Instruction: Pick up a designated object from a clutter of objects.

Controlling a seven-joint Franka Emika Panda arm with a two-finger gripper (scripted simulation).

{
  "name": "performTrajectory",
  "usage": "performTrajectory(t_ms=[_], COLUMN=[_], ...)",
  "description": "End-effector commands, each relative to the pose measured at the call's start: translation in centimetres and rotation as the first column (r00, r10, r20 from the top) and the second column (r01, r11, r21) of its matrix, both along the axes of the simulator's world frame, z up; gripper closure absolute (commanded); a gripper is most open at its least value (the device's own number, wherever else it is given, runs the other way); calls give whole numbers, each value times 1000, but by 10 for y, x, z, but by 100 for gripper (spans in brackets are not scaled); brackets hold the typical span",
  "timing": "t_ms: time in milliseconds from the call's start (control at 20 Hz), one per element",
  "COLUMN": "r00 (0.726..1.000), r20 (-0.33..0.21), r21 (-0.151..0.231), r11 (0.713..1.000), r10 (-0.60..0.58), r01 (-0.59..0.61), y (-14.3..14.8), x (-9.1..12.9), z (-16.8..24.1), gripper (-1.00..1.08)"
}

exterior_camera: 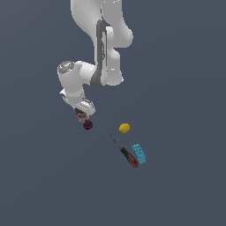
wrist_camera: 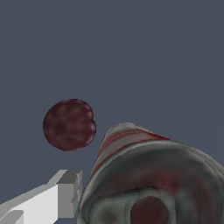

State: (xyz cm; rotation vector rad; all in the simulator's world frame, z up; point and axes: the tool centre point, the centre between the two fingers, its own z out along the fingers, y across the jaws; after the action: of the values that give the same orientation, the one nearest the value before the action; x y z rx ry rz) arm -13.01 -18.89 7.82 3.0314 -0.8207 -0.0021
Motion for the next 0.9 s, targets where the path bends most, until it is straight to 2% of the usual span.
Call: performTrajectory(t_ms=[0, 150, 200, 850], r00=[1000, 1000, 1000, 1000], r20=[1, 1, 1, 1], r21=[0, 0, 0, 1], r11=[1000, 1000, 1000, 1000], r10=[0, 0, 0, 0], r01=[0, 0, 0, 0], y=[0, 0, 0, 2], x=[1, 1, 1, 1], z=[-2, -1, -1, 0], gripper=[-92, -92, 108, 108])
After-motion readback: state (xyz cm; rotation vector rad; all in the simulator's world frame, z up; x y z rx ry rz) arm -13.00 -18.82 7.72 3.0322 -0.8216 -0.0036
